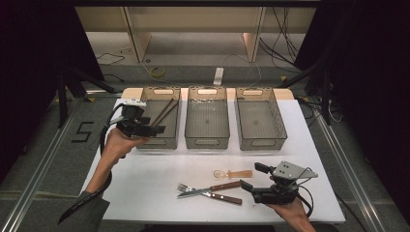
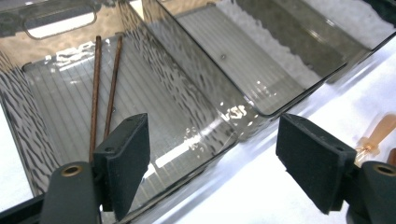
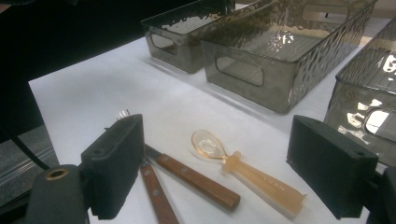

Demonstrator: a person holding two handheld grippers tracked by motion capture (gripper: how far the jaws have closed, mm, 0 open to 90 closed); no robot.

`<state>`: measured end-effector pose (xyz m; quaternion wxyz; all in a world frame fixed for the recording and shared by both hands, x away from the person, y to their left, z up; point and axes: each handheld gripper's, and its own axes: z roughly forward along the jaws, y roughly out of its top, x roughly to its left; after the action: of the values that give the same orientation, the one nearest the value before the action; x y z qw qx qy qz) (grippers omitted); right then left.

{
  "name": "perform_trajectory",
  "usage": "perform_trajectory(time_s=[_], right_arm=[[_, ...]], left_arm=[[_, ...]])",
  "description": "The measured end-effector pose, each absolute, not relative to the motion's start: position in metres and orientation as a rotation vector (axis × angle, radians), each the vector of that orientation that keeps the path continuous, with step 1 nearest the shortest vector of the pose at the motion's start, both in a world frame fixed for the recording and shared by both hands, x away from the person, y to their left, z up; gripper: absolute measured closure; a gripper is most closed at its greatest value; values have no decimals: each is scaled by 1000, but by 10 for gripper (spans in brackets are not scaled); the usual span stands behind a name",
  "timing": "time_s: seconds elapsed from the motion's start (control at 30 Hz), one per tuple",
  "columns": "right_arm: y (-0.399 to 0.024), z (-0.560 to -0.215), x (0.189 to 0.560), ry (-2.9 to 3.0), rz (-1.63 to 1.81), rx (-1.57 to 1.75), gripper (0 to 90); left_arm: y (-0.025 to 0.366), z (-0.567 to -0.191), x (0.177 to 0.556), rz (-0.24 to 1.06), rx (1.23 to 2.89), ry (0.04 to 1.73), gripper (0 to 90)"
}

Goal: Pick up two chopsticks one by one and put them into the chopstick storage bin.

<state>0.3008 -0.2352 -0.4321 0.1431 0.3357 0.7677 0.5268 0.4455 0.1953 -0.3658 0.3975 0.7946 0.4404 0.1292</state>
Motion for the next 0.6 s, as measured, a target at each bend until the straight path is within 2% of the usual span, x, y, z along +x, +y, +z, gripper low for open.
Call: perform_trajectory(time_s=[0.6], right_arm=[[-239,-433,302,2214,1524,981,197]], left_arm=[[179,-378,405,338,1896,1019,208]])
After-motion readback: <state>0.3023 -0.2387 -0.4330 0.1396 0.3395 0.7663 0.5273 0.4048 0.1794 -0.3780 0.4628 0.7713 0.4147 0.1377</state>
